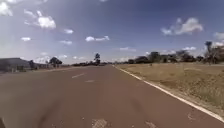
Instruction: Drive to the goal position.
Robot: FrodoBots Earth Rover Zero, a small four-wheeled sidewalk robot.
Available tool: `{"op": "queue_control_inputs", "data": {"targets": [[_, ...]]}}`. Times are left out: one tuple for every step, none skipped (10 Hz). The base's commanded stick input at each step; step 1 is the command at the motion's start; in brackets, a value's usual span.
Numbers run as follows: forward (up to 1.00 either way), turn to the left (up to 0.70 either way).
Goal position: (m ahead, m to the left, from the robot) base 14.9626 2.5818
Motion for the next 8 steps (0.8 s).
{"op": "queue_control_inputs", "data": {"targets": [[0.85, 0.34], [0.85, 0.34], [0.85, 0.34], [0.85, 0.11], [0.85, 0.0], [0.85, 0.0], [0.85, 0.0], [0.85, 0.0]]}}
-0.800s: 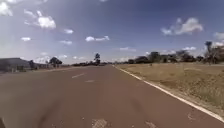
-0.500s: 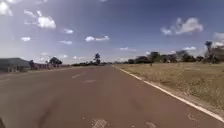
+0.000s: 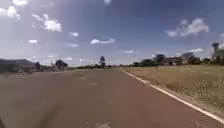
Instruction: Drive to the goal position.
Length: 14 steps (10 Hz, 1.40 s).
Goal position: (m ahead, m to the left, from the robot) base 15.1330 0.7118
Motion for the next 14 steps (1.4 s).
{"op": "queue_control_inputs", "data": {"targets": [[0.85, 0.0], [0.85, 0.0], [0.85, 0.0], [0.85, 0.0], [0.85, 0.0], [0.85, 0.0], [0.85, 0.0], [0.85, 0.0], [0.85, 0.0], [0.85, -0.01], [0.85, -0.07], [0.85, -0.17], [0.85, -0.11], [0.85, 0.0]]}}
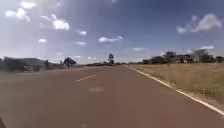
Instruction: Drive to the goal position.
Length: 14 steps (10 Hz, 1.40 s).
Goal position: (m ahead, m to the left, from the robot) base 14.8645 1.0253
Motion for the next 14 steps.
{"op": "queue_control_inputs", "data": {"targets": [[0.85, 0.0], [0.85, 0.0], [0.85, 0.0], [0.85, 0.0], [0.85, 0.0], [0.85, 0.0], [0.85, 0.0], [0.85, 0.0], [0.85, 0.0], [0.85, 0.0], [0.85, -0.06], [0.85, -0.19], [0.85, -0.32], [0.85, -0.34]]}}
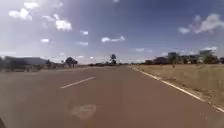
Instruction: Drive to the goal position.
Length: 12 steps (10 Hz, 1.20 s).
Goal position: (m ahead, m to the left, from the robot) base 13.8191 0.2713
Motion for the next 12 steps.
{"op": "queue_control_inputs", "data": {"targets": [[0.85, -0.23], [0.85, -0.03], [0.85, 0.0], [0.85, 0.0], [0.85, 0.0], [0.85, 0.0], [0.85, 0.0], [0.85, 0.0], [0.85, 0.0], [0.85, 0.0], [0.85, -0.05], [0.85, -0.15]]}}
